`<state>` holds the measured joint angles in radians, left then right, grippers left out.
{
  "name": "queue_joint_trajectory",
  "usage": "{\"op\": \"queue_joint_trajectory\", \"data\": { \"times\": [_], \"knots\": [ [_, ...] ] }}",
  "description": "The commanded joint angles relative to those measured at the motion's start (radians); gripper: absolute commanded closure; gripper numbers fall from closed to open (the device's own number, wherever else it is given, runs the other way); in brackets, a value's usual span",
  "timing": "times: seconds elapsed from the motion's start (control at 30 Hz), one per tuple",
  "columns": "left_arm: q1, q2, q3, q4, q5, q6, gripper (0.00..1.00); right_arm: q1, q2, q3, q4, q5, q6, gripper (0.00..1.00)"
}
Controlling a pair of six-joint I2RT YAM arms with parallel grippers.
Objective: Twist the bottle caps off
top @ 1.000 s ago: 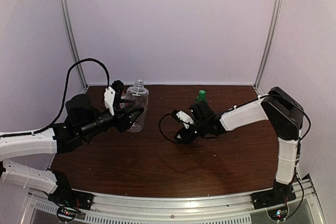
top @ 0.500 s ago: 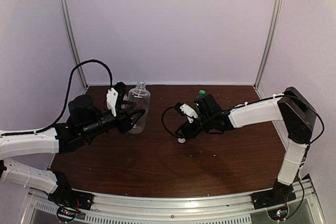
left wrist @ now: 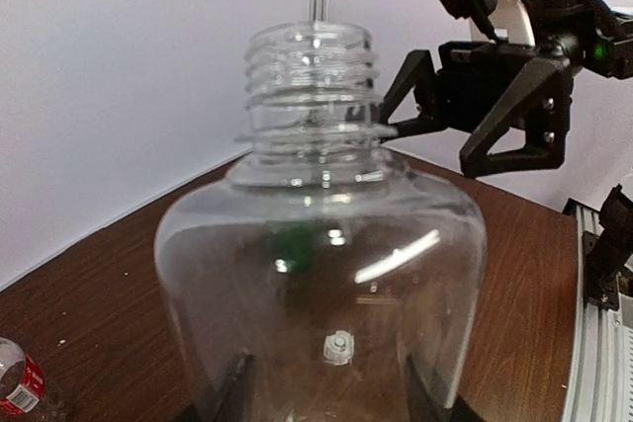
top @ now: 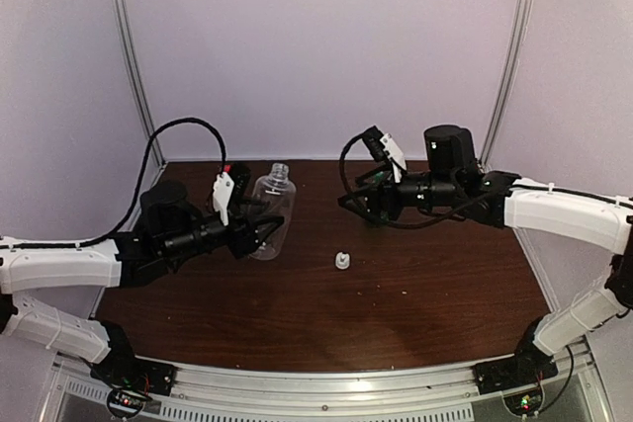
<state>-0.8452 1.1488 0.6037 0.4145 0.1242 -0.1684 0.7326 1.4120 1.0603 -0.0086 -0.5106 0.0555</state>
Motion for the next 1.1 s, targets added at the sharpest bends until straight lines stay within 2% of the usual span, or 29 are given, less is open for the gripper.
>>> {"op": "queue_joint_trajectory", "data": {
  "times": [0.0, 0.27, 0.6, 0.73, 0.93, 1.07],
  "knots": [
    [0.006, 0.033, 0.001, 0.118, 0.150, 0.010, 0.58, 0.004, -0.038, 0.056, 0.006, -0.177, 0.041, 0.12],
    [0.005, 0.104, 0.040, 0.156, 0.338, 0.002, 0.57, 0.037, 0.008, 0.180, 0.028, -0.245, 0.082, 0.10],
    [0.005, 0.168, 0.086, 0.161, 0.405, -0.021, 0.57, 0.095, 0.109, 0.281, -0.033, -0.242, 0.072, 0.15],
    [0.005, 0.175, 0.087, 0.164, 0.405, -0.022, 0.57, 0.107, 0.131, 0.287, -0.036, -0.257, 0.073, 0.23],
    [0.005, 0.177, 0.081, 0.159, 0.395, -0.021, 0.57, 0.114, 0.157, 0.291, -0.034, -0.270, 0.085, 0.47],
    [0.005, 0.177, 0.081, 0.155, 0.387, -0.020, 0.57, 0.115, 0.171, 0.298, -0.033, -0.283, 0.089, 0.59]
  ]
}}
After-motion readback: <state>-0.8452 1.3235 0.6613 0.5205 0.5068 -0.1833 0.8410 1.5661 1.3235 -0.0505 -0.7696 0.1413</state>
